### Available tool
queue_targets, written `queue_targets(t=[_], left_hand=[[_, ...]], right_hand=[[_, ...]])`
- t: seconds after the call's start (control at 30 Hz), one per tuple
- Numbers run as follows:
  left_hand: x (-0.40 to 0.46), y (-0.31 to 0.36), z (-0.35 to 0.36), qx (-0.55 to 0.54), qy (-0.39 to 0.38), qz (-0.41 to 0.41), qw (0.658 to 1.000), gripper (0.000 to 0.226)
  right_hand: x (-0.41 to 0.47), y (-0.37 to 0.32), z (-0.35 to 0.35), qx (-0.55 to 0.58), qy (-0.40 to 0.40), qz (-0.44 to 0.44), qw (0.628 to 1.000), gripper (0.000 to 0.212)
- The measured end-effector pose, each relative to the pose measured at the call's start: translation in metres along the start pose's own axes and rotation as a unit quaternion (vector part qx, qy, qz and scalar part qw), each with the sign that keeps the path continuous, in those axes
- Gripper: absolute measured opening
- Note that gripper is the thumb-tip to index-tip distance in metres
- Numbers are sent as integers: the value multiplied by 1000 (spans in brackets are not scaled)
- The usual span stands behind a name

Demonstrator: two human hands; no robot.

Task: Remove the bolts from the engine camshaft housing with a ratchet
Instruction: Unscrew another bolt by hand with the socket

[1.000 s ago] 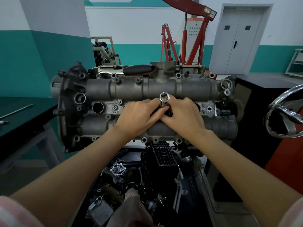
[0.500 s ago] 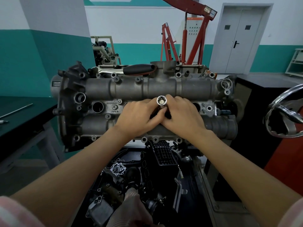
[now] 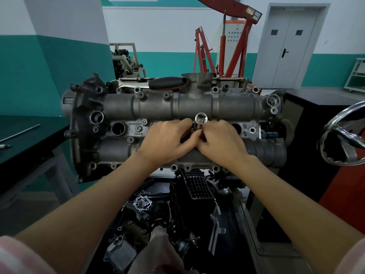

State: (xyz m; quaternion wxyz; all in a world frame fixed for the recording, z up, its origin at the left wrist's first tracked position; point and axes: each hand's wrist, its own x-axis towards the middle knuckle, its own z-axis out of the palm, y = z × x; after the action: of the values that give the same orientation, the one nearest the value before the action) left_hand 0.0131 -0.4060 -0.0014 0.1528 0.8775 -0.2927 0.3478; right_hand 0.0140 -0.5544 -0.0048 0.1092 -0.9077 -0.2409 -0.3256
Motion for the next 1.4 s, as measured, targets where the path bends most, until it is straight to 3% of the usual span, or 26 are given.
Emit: queue_targets(t=[0.2, 0.37, 0.57, 0.8, 1.23, 1.4], left_hand=[[-2, 2, -1, 17, 2, 20, 1000, 53], [-1, 0, -1, 27, -16, 12, 999, 69], [0, -1, 1, 51, -24, 3, 998, 78], [-1, 1, 0, 11, 6, -3, 1000, 63], [0, 1, 0, 37, -18, -12, 999, 74], [-1, 1, 0, 6, -10, 0, 1000, 66]], right_hand=[[1, 0, 3, -7, 28, -1, 1000, 22], [2, -2, 0, 37, 25, 44, 998, 35], [1, 1, 2, 8, 14, 5, 1000, 16], [1, 1, 3, 10, 24, 0, 1000, 26], [1, 1, 4, -10, 29, 4, 1000, 26], [1, 1, 4, -5, 29, 4, 1000, 28]])
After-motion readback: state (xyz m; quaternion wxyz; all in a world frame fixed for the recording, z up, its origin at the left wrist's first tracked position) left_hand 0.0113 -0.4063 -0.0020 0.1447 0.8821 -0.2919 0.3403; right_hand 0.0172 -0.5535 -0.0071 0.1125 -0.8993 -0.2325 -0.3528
